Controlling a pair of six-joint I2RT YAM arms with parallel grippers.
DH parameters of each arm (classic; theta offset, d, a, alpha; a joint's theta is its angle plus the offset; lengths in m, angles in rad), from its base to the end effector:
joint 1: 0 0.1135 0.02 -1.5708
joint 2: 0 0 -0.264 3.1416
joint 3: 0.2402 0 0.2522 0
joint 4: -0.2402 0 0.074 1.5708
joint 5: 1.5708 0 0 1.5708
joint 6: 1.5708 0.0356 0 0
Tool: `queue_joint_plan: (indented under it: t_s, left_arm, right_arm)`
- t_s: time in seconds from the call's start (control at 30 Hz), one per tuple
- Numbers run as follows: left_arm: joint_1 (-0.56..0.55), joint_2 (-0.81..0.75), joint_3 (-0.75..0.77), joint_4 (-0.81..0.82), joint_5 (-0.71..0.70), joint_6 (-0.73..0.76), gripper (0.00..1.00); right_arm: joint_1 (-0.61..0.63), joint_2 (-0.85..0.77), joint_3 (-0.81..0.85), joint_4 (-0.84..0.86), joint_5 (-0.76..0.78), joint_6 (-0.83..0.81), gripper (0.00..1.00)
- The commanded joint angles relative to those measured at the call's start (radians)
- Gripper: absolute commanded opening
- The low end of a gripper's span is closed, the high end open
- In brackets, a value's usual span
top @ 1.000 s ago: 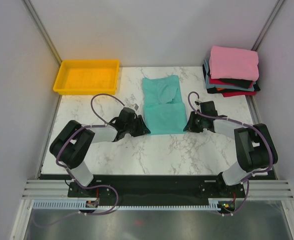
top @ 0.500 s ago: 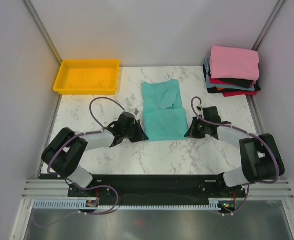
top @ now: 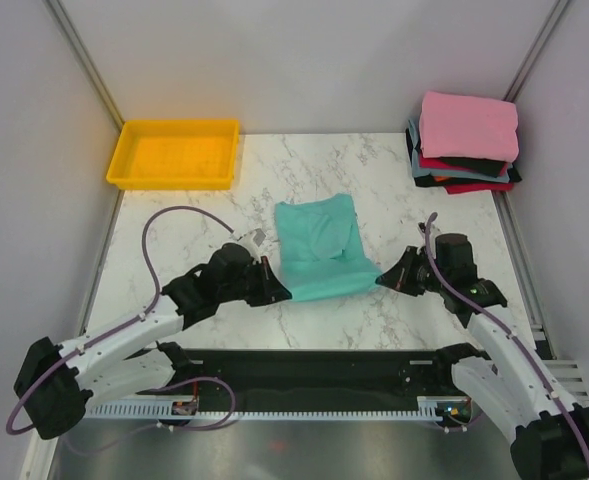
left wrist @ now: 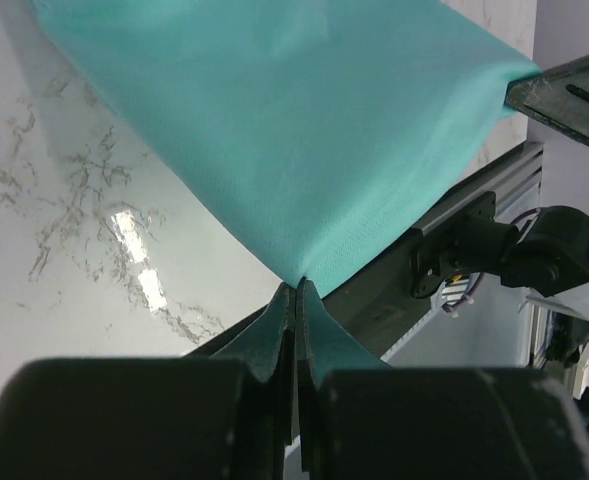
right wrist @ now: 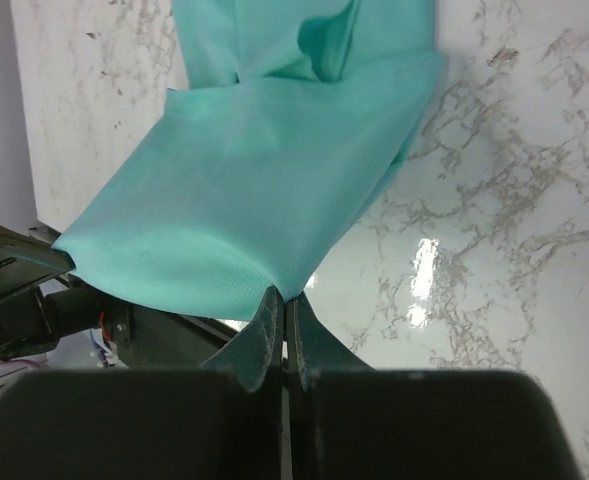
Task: Fold and stack the t-shirts
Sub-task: Fold the tshirt
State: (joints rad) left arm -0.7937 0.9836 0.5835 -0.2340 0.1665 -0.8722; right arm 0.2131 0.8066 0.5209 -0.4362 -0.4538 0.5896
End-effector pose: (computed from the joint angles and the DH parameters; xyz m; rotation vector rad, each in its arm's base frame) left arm 0.1435 -0.1543 0.2285 0.0071 2.4261 -1.0434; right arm 0.1617 0.0510 0.2226 0.2006 2.3740 0.9220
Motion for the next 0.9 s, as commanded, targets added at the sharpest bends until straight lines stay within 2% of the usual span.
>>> queue_joint_plan:
  t_s: [0.0, 0.2, 0.3, 0.87]
  left_arm:
    - [-0.001, -0.052, 0.109, -0.192, -0.061, -0.071, 0.02]
    - [0.019, 0.007, 0.32, -0.358, -0.102, -0.019, 0.02]
    - [0.059, 0.053, 0.384, -0.378, -0.079, 0.009, 0.02]
    - [0.312, 0.355, 0.538, -0.36, 0.12, 0.125, 0.02]
  right_arm:
    - [0.0, -0.03, 0.117, -0.137, -0.002, 0.044, 0.0]
    - [0.0, 0.077, 0.353, -0.203, 0.036, -0.011, 0.0]
    - [0.0, 0.158, 0.405, -0.208, 0.04, -0.034, 0.0]
    - [0.0, 0.528, 0.602, -0.119, 0.06, -0.106, 0.0]
